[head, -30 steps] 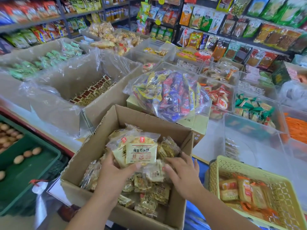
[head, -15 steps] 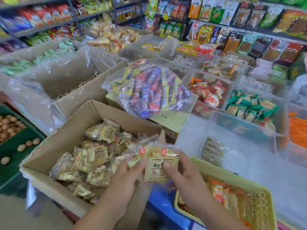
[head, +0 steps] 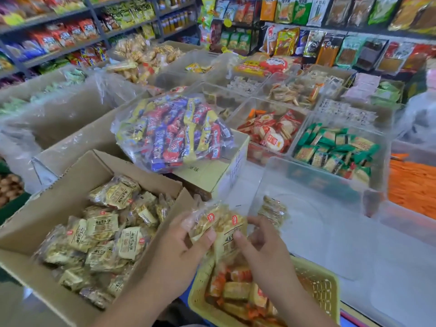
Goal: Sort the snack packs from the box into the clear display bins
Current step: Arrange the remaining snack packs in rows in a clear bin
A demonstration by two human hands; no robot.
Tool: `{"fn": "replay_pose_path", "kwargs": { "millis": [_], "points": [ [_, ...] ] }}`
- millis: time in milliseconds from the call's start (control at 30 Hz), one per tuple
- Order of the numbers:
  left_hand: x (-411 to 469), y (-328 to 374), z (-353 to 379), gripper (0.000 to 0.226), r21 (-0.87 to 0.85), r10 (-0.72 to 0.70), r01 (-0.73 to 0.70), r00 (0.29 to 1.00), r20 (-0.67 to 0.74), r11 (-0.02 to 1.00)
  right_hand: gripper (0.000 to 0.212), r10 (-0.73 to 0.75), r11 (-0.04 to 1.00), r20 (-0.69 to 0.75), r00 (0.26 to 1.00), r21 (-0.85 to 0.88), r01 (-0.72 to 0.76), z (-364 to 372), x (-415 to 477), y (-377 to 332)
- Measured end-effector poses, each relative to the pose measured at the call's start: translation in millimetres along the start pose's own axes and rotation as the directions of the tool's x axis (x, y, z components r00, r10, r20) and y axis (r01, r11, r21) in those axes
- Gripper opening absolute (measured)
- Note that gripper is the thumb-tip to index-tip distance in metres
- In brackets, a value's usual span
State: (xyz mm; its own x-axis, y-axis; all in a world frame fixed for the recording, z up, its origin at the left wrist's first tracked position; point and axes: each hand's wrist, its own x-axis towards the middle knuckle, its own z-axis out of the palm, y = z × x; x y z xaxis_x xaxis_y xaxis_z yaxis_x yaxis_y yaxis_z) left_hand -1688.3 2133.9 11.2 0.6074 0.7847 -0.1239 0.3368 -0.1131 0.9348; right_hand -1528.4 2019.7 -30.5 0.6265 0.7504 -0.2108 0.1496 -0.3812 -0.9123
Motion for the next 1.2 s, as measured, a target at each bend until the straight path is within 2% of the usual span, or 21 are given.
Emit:
{"fn": "replay_pose_path", "kwargs": {
  "millis": [67,133,167,267,367,467,567,667,733,800,867,933,1000,1100,1200],
  "points": [
    [7,11,11,0.027,0.205,0.114,-0.113,0.993,0.006,0.972,0.039,0.110,0.953,0.091,0.990,0.275,-0.131,-4,4,1],
    [15,16,24,0.035,0.315,0.197,-0.205,0.979,0.056,0.927,0.042,0.215,0.774,0.219,0.952,0.556,-0.303,-10,8,1],
    [20,14,30,0.040,0.331,0.216,-0.230,0.973,0.081,0.915,0.048,0.225,0.701,0.267,0.937,0.624,-0.346,-15,11,2],
    [35,13,50,0.042,0.338,0.231,-0.272,0.960,0.157,0.901,0.054,0.215,0.599,0.343,0.914,0.693,-0.401,-30,21,10],
    [56,11,66,0.043,0.321,0.268,-0.334,0.935,0.232,0.886,0.049,0.275,0.518,0.323,0.905,0.743,-0.423,-43,38,21],
    [81,3,74,0.044,0.201,0.187,-0.214,0.972,0.146,0.956,0.033,0.336,0.519,0.231,0.913,0.764,-0.384,-54,59,34],
    [100,-11,80,0.057,-0.086,-0.060,0.057,0.998,-0.024,0.995,0.022,0.371,0.588,0.109,0.922,0.741,-0.324,-74,85,50],
    [113,-32,81,0.061,-0.223,-0.242,0.224,0.969,-0.056,0.949,0.022,0.353,0.806,-0.079,0.932,0.532,-0.260,-98,122,65],
    [116,-44,83,0.059,-0.290,-0.334,0.309,0.941,-0.041,0.906,0.021,0.301,0.926,-0.176,0.937,0.289,-0.244,-110,151,74],
    [116,-51,86,0.052,-0.327,-0.369,0.343,0.929,-0.019,0.881,0.021,0.216,0.975,-0.179,0.960,-0.006,-0.221,-117,183,84],
    [114,-55,88,0.054,-0.357,-0.387,0.364,0.922,0.006,0.861,0.030,0.138,0.943,-0.083,0.987,-0.293,-0.156,-118,212,97],
    [113,-56,88,0.055,-0.370,-0.405,0.380,0.914,0.012,0.848,0.034,0.094,0.875,0.028,0.995,-0.479,-0.070,-111,236,109],
    [112,-56,87,0.043,-0.373,-0.394,0.372,0.919,0.018,0.850,0.036,0.092,0.825,0.113,0.989,-0.566,-0.012,-99,252,119],
    [112,-53,83,0.024,-0.394,-0.385,0.369,0.922,0.041,0.842,0.042,0.168,0.756,0.214,0.962,-0.654,0.014,-83,267,127],
    [114,-47,76,0.023,-0.491,-0.388,0.365,0.920,0.058,0.791,0.049,0.275,0.717,0.311,0.910,-0.697,0.021,-73,271,130]
  ]
}}
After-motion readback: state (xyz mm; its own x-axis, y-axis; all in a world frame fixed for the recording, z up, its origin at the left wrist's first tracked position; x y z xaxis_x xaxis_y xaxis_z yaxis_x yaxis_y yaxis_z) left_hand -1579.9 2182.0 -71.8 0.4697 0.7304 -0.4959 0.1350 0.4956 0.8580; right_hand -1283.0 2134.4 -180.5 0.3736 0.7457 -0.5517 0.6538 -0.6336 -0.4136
